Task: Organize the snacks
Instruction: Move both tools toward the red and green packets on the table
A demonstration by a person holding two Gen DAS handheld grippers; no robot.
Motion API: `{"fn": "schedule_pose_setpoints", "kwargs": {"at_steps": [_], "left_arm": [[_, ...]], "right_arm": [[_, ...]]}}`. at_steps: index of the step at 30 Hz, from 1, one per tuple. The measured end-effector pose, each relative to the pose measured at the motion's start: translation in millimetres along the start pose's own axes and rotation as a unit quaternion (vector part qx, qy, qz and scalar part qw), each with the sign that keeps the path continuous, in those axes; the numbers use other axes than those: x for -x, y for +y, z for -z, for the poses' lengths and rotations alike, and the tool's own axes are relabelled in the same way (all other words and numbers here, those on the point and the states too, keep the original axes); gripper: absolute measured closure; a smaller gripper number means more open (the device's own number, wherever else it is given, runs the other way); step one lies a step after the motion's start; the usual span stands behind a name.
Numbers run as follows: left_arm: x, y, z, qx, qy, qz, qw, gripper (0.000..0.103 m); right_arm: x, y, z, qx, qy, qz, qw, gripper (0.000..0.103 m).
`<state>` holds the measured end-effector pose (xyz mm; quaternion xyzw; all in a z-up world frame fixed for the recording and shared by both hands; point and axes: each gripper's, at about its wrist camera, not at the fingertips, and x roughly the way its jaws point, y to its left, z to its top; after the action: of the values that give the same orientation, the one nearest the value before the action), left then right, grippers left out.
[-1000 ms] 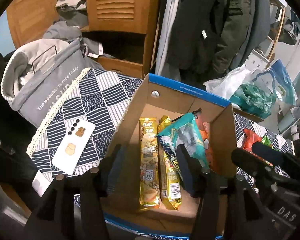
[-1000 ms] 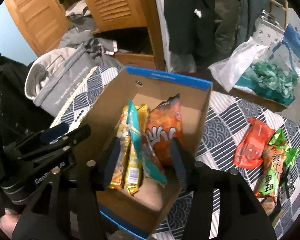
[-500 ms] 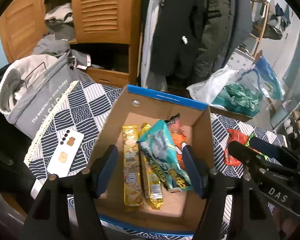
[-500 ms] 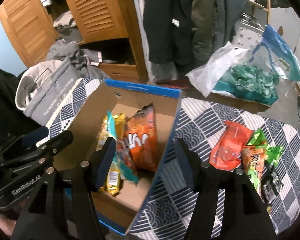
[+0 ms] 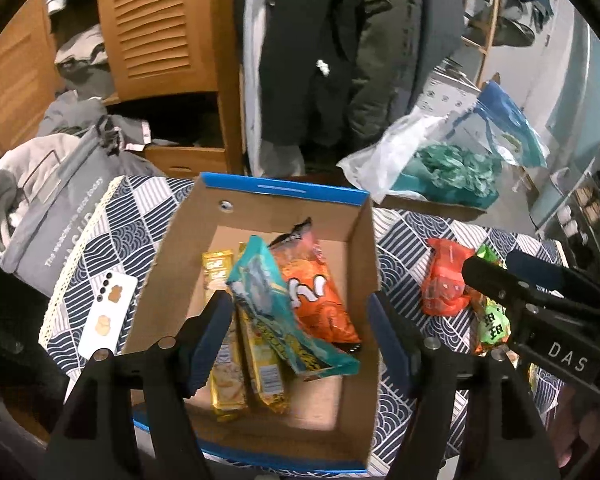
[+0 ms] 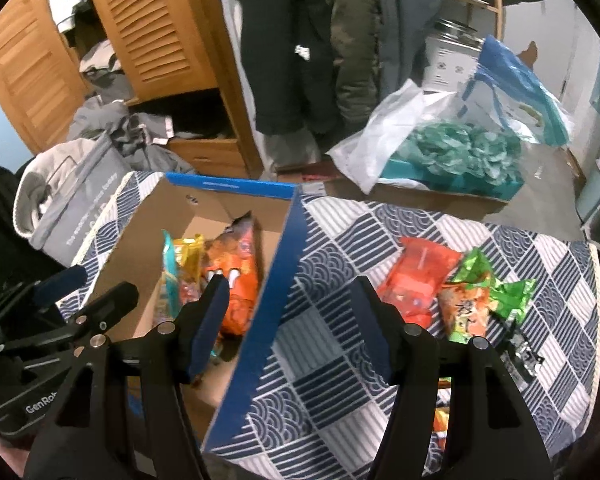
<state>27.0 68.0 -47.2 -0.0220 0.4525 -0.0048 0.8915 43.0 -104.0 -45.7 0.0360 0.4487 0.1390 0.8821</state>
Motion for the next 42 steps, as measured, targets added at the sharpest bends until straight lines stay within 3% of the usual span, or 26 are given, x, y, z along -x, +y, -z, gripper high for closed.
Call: {"fn": "schedule_pose_setpoints", "kwargs": {"at_steps": [10, 27, 42], "left_arm": [[-6, -39, -3, -0.034, 0.004, 0.006, 0.9994, 0.024], [-33, -105, -8, -0.076, 0.034, 0.032, 0.996, 0.024], [-85, -146, -3, -0.107, 0.074, 0.019, 0.9913, 0.024]], "right_arm": [[8, -37, 6, -0.018, 0.001, 0.023, 1.0, 0.039], [8, -114, 19, -0.066, 0.015, 0.065, 0.996, 0.039], [-45, -173, 35, -0.103, 0.074, 0.093, 0.988, 0.039]]}}
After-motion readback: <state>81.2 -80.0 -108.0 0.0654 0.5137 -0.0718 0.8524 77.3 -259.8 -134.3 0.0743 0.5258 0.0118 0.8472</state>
